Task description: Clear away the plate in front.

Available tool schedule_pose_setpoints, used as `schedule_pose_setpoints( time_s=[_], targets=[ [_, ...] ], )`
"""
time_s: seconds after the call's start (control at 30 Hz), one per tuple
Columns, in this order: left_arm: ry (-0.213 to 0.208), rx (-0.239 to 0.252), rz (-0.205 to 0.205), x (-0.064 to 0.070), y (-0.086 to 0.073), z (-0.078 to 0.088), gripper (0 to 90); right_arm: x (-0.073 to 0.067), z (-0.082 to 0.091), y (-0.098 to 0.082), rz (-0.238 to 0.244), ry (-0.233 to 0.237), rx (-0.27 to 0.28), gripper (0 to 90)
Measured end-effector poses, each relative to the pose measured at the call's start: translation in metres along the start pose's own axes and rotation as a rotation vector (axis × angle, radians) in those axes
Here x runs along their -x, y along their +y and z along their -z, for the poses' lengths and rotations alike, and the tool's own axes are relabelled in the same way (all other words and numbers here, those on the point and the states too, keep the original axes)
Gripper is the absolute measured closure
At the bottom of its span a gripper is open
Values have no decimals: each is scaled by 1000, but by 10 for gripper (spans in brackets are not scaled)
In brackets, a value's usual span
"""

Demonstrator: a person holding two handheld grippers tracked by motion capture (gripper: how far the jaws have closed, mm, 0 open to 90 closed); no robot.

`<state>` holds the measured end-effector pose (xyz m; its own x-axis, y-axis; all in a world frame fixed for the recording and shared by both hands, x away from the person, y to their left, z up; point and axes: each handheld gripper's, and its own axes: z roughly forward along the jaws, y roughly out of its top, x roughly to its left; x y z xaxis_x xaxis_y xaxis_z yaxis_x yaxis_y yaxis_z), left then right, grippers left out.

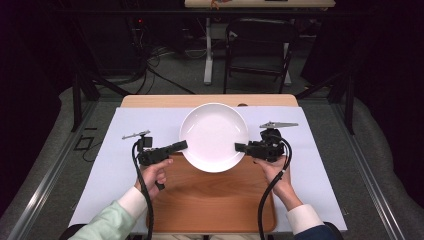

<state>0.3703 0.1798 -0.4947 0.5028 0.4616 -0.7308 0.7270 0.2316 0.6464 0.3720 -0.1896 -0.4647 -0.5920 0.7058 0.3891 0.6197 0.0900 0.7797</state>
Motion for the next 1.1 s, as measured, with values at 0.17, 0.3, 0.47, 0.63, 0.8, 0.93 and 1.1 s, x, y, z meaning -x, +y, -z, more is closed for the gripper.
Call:
schedule_pose_setpoints(
  time_s=[0.17, 0.3, 0.47, 0.63, 0.8, 0.93, 1.1],
  targets=[
    [13, -9, -36, 1, 2, 1, 857, -3, 3, 0, 16, -1, 1, 690],
    [23, -17, -70, 4, 2, 1, 854, -5, 4, -1, 27, -4, 1, 696],
    [41, -33, -130, 9, 3, 1, 849, -6, 7, -2, 42, -13, -2, 701],
    [48, -45, -166, 12, 3, 1, 844, -7, 10, -2, 48, -14, 2, 712],
    [55, -52, -197, 15, 2, 1, 840, -10, 14, -3, 60, -17, 7, 722],
    [60, -64, -219, 17, 2, 2, 837, -11, 16, -4, 68, -19, 12, 728],
    [72, -78, -246, 19, -1, 4, 833, -14, 19, -5, 86, -25, 8, 737]
  ],
)
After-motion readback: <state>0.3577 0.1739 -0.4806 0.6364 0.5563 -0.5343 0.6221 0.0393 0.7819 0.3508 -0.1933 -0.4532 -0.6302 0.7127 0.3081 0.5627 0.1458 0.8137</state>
